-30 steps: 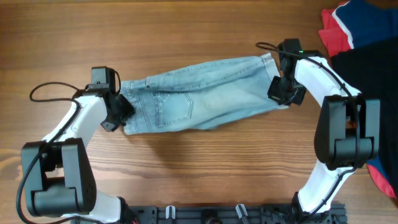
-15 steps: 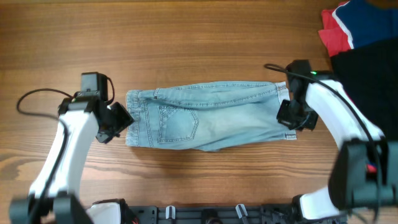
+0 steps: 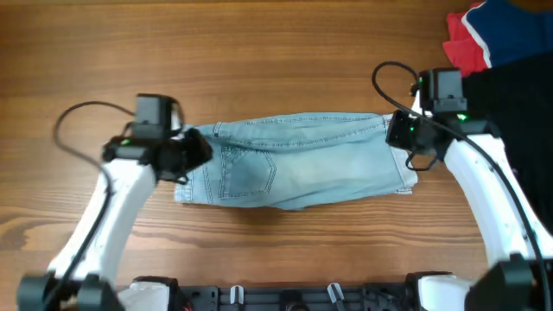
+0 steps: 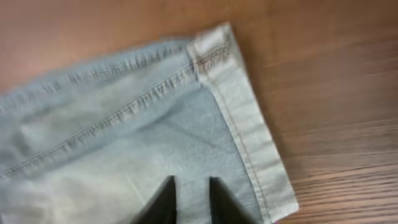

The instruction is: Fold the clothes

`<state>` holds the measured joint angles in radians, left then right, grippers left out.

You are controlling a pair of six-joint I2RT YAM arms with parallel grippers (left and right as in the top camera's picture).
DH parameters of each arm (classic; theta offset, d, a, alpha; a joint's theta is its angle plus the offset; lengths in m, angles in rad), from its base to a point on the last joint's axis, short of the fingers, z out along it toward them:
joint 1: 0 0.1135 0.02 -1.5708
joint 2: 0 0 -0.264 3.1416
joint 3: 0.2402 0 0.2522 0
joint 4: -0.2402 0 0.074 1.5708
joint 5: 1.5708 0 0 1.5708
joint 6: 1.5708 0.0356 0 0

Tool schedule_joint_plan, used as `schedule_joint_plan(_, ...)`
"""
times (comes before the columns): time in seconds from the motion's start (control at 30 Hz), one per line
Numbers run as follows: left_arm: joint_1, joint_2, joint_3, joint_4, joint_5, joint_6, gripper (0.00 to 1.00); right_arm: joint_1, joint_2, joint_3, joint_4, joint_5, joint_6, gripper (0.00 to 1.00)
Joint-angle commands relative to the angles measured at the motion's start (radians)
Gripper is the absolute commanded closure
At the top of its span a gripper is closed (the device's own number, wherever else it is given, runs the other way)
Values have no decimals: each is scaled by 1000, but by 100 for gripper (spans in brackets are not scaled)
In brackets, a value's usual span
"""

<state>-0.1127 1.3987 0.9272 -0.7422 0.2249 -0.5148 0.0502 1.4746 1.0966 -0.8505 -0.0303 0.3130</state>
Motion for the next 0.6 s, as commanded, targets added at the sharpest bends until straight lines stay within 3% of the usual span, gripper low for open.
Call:
schedule_joint_plan(0.0, -124, 127, 2, 61, 48, 18, 57, -3, 123, 6, -27, -88, -24, 96)
schedule_joint_plan(0.13, -282, 213, 2, 189, 46, 95, 59, -3, 264, 3, -28, -146, -25, 96)
schedule_joint_plan(0.3, -447, 226, 2, 325, -66, 116, 58, -3, 396, 3, -13, -151, -26, 96)
schedule_joint_plan(0.57, -503, 328, 2, 489, -129, 116, 60, -3, 417, 2, -2, -151, -30, 96)
